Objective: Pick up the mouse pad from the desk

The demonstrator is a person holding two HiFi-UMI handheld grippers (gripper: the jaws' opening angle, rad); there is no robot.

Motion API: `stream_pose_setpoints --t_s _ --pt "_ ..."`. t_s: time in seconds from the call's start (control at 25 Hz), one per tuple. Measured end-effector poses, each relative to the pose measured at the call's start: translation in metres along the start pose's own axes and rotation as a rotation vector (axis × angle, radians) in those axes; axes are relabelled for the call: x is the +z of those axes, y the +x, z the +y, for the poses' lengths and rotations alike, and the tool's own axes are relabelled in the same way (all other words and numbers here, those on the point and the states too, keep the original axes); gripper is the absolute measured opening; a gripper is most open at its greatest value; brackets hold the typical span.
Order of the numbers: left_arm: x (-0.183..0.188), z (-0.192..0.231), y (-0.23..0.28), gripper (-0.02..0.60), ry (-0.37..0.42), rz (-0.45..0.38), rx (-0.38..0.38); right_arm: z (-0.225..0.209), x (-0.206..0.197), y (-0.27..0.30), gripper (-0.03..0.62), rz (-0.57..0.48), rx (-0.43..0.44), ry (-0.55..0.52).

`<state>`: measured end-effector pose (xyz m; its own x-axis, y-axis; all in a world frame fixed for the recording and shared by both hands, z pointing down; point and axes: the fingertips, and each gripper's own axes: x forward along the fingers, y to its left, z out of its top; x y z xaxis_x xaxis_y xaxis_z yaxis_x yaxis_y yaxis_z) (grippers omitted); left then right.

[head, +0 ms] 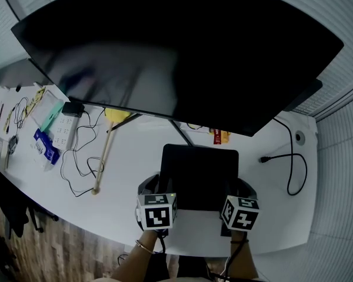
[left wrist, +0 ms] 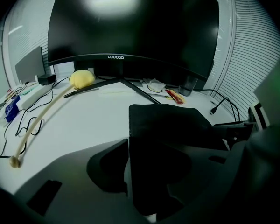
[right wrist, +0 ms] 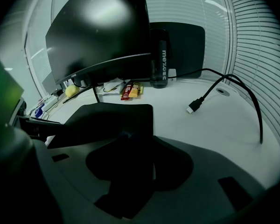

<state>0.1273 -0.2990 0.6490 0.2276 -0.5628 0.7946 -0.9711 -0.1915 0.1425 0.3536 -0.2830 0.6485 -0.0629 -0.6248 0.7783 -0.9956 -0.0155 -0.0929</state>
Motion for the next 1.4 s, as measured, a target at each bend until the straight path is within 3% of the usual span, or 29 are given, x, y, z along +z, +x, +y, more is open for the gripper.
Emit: stream_pose_setpoints --t_s 0.36,0.56,1.4 --pt "0.001 -0.002 0.001 0.131 0.010 0.033 -0.016 0.007 0.000 0.001 0.117 0.014 0.030 -0.016" --pt "0.001 -0.009 0.003 0.061 0.023 0.039 -0.043 0.012 0.000 0.002 0.071 0.012 0.058 -0.039" --pt "0.006 -0.006 -0.014 0.057 -0.020 -0.020 -0.083 0.020 0.002 -0.014 0.061 -0.013 0.088 0.006"
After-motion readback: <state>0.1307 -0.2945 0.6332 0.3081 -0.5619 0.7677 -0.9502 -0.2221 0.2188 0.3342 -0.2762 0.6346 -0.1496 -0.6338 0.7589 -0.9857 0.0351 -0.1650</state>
